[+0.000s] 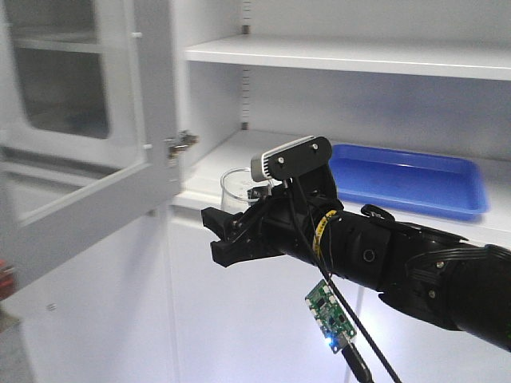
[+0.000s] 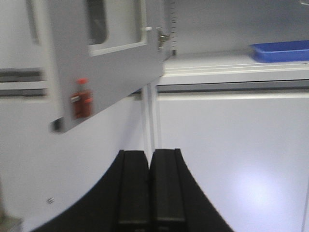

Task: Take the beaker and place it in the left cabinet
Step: 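Carry the beaker in the right gripper toward the open white cabinet, then lower the held beaker onto the blue tray in the cabinet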

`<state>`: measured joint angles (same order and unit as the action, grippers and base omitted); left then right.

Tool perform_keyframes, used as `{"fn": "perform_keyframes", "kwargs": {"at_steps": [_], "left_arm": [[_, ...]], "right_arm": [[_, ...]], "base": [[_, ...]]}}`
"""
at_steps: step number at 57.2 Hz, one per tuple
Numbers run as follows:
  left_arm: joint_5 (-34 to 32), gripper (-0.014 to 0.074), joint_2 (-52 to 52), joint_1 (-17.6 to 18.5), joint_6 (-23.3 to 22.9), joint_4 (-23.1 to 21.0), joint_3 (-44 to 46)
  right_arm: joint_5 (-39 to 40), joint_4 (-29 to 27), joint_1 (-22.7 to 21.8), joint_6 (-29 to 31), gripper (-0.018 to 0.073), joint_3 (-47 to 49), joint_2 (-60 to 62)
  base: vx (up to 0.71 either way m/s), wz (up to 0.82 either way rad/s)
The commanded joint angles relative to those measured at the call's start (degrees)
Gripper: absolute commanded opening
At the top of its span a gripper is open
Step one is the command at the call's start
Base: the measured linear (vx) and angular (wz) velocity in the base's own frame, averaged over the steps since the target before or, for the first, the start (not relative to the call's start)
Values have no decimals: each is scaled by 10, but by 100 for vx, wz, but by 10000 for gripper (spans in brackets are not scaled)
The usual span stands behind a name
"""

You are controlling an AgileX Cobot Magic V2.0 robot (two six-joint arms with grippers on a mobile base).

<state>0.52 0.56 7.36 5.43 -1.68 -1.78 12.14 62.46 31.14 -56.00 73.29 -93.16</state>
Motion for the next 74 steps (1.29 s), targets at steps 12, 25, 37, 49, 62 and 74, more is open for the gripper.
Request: {"fn": "perform_keyframes", "kwargs": {"at_steps": [12, 25, 37, 49, 62, 74], "left_arm": [[-48, 1, 10, 1, -2, -4, -9], [-48, 1, 10, 1, -2, -4, -9], [-48, 1, 10, 1, -2, -4, -9], [-48, 1, 10, 1, -2, -4, -9], [-48, 1, 10, 1, -2, -4, -9], [-48, 1, 10, 1, -2, -4, -9]], "right_arm": [[24, -7, -2, 0, -9, 21, 23], [24, -7, -2, 0, -9, 21, 23], [24, -7, -2, 0, -9, 21, 23], [24, -7, -2, 0, -9, 21, 23], [24, -7, -2, 0, -9, 21, 23], [24, -7, -2, 0, -9, 21, 23]], "base": [[21, -55], [21, -36], [20, -22], [19, -6], [16, -4], [13, -4]]}}
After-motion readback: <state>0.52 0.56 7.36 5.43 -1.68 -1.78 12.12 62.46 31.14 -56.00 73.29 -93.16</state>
